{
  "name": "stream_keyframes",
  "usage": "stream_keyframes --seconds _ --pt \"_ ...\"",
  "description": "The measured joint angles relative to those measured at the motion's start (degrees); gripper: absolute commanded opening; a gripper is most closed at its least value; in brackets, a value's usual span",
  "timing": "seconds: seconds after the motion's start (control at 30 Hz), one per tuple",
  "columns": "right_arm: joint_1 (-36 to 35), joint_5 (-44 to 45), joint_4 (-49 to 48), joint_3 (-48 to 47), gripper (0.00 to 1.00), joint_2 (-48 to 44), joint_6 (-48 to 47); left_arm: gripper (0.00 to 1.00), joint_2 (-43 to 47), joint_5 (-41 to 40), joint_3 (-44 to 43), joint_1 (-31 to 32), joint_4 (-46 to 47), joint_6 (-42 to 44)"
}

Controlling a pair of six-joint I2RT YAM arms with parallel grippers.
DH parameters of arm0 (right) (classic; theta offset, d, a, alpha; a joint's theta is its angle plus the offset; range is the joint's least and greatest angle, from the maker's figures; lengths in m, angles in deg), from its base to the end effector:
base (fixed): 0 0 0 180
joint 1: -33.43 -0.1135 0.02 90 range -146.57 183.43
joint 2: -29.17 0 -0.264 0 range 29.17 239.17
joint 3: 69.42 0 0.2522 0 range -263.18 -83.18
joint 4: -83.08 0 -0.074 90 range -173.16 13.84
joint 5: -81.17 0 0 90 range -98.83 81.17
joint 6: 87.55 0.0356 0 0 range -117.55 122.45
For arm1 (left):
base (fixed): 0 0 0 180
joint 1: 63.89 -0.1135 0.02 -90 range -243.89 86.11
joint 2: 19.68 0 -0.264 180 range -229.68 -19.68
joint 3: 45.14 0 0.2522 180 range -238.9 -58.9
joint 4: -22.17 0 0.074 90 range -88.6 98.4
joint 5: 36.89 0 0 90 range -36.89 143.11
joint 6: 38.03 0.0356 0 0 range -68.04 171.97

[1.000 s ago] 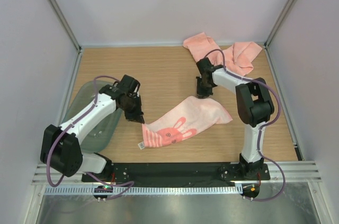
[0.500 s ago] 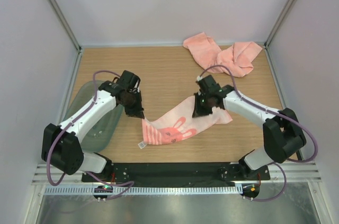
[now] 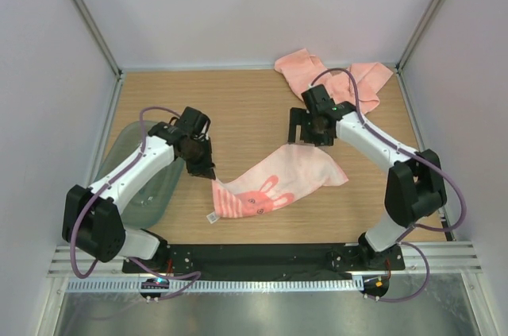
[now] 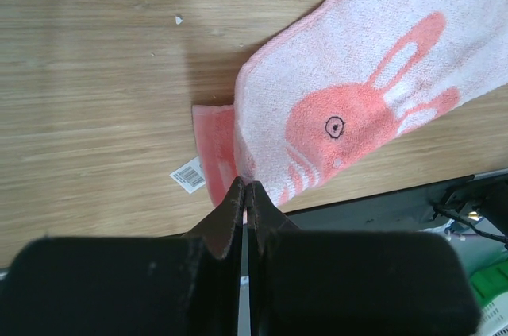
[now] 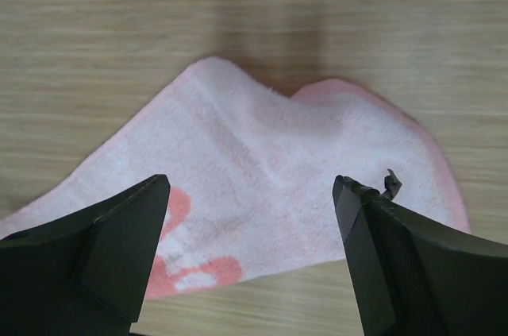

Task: Roll the towels
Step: Flatten the towel

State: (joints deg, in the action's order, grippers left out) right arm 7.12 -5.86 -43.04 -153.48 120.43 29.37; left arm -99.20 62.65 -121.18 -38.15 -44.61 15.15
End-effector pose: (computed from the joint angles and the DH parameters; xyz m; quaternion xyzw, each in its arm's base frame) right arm 0.2957 0.1442 0.2499 0.0116 0.9679 0.0894 0.2344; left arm 0.2321 -0.1185 0.2551 -0.0806 0.9786 -0.1587 0.1035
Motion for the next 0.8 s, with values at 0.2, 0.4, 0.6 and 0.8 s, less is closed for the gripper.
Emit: stream_keyframes --seconds 0.2,0.4,0.6,0.8 --pt "3.17 2.47 -0.20 -4.48 0.83 9.62 -2.29 0.00 0.00 -0.33 0.42 -0.02 0.02 0.04" --pt "3.04 1.92 0.09 -1.36 0.46 13.14 -3.15 0.00 0.00 -0.55 0.42 -0.02 0.00 0.28" --pt "3.02 1.81 -1.29 -0.28 0.16 13.25 -3.26 0.00 -0.09 -0.52 0.42 -0.02 0.00 0.33" --pt "3.02 1.81 -2.69 0.04 0.65 13.46 -3.23 0.00 0.00 -0.70 0.44 -0.04 -0.07 0.33"
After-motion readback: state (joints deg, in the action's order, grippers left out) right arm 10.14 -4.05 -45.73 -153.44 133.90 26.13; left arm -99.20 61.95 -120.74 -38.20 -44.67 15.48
